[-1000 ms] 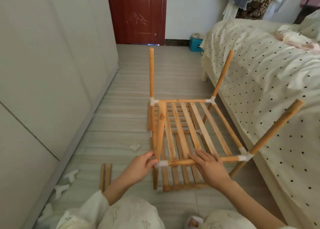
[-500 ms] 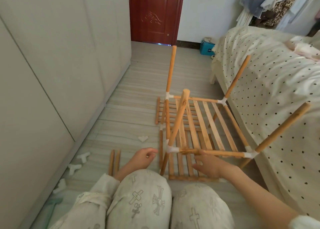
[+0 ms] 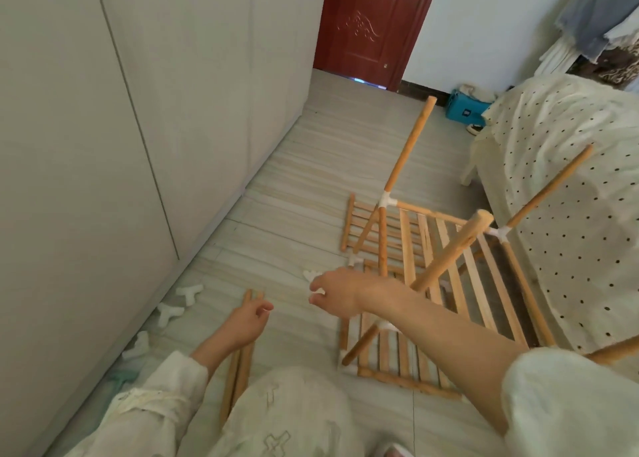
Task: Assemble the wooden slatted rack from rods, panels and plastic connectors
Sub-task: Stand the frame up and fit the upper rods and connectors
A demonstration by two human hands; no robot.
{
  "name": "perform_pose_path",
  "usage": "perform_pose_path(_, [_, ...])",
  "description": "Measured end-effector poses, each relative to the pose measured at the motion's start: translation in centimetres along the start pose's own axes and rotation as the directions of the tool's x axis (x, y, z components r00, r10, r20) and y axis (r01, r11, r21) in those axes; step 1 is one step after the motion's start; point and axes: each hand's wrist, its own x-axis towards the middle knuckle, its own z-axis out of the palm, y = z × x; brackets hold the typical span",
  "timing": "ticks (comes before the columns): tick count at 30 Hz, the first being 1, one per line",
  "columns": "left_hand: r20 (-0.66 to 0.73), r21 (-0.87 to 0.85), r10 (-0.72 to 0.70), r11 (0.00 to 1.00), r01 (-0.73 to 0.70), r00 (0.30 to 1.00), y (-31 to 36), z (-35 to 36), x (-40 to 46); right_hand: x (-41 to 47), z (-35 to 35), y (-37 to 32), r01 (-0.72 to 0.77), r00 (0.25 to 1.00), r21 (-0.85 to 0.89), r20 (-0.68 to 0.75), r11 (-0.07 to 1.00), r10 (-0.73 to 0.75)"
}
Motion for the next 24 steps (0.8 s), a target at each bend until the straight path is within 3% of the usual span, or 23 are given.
perform_pose_path(4, [-0.016, 0.051, -0.012, 0.999, 0.012, 1.000, -2.4, 0.0, 4.4, 9.3, -0.1, 0.3, -0.082, 0.994, 0.050, -0.067, 0.995, 0.086])
perform_pose_path(10, [0.001, 0.325, 0.044, 0.945, -0.042, 0.999, -5.4, 0.4, 14.9, 24.1, 2.0, 5.6, -0.275, 0.949, 0.279, -0.073, 0.920, 0.306])
perform_pose_path(17, [0.136, 0.580, -0.027, 0.812, -0.058, 0.990, -8.0, 1.9, 26.5, 35.0, 2.4, 13.9, -0.445, 0.885, 0.221, -0.035, 0.868, 0.463])
perform_pose_path(24, [0.121, 0.647, -0.110, 0.762, 0.006, 0.987, -10.6, 4.5, 28.9, 41.0, 4.7, 18.8, -0.584, 0.767, 0.451, 0.035, 0.674, 0.641])
